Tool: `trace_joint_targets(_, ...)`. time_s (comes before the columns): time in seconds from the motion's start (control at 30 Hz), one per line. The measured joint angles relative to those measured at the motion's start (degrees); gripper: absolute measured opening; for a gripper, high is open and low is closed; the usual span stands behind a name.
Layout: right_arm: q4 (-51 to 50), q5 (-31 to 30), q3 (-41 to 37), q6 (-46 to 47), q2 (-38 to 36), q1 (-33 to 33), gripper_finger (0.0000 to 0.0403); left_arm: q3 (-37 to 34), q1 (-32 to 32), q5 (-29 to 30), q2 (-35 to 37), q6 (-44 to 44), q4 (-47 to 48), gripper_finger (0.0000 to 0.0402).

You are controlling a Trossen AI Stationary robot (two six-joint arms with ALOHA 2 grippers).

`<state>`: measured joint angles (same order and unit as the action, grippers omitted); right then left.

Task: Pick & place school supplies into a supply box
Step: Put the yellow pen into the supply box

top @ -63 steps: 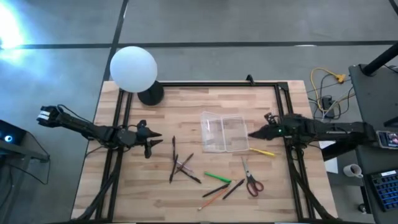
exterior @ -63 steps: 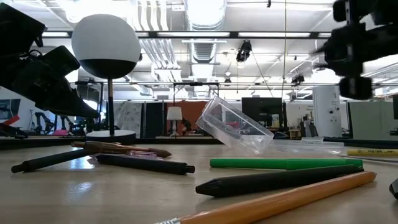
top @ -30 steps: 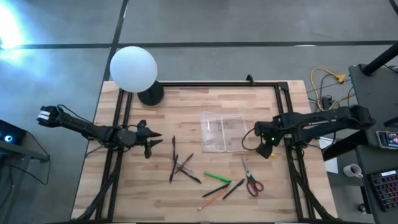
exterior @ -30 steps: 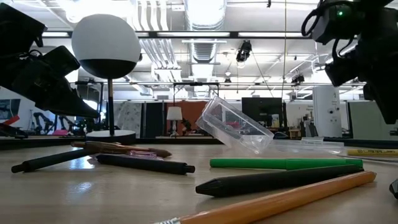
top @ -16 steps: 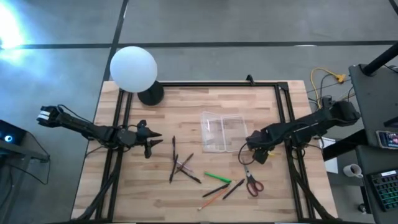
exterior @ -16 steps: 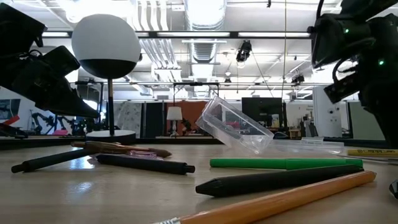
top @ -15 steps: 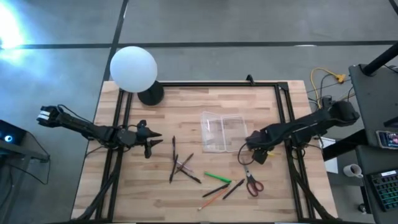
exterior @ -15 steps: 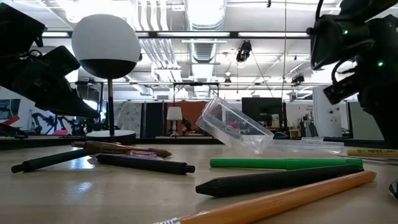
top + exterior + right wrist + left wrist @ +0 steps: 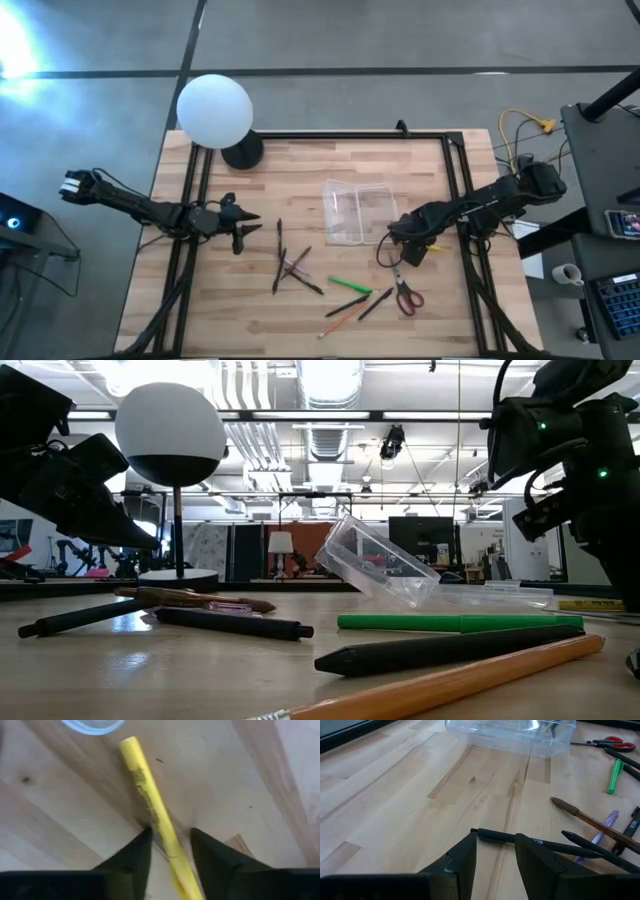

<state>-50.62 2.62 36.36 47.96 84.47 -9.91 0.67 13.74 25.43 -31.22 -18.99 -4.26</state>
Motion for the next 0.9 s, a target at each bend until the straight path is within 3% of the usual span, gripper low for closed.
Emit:
trace_joint_targets(0.17, 0.2, 0.8, -0.1, -0.4, -0.6, 0.0, 0.0024, 0.0, 0.0, 0.0, 0.0, 0.0, 0.0, 0.012)
trace_joint_targets(0.37, 0.2, 4.5, 0.3, 0.8, -2.2, 0.1, 0.0021, 0.0, 0.0, 0.0, 0.0, 0.0, 0.0, 0.012)
trace_joint_targets(0.67, 3.8, 19.2, 3.5, 9.9, -13.7, 0.0, 0.0019, 0.0, 0.0, 0.0, 0.0, 0.0, 0.0, 0.012)
trace_joint_targets(0.9, 23.0, 13.4, 3.2, 19.0, -19.6, 5.2, 0.0018, 0.0, 0.0, 0.0, 0.0, 0.0, 0.0, 0.012)
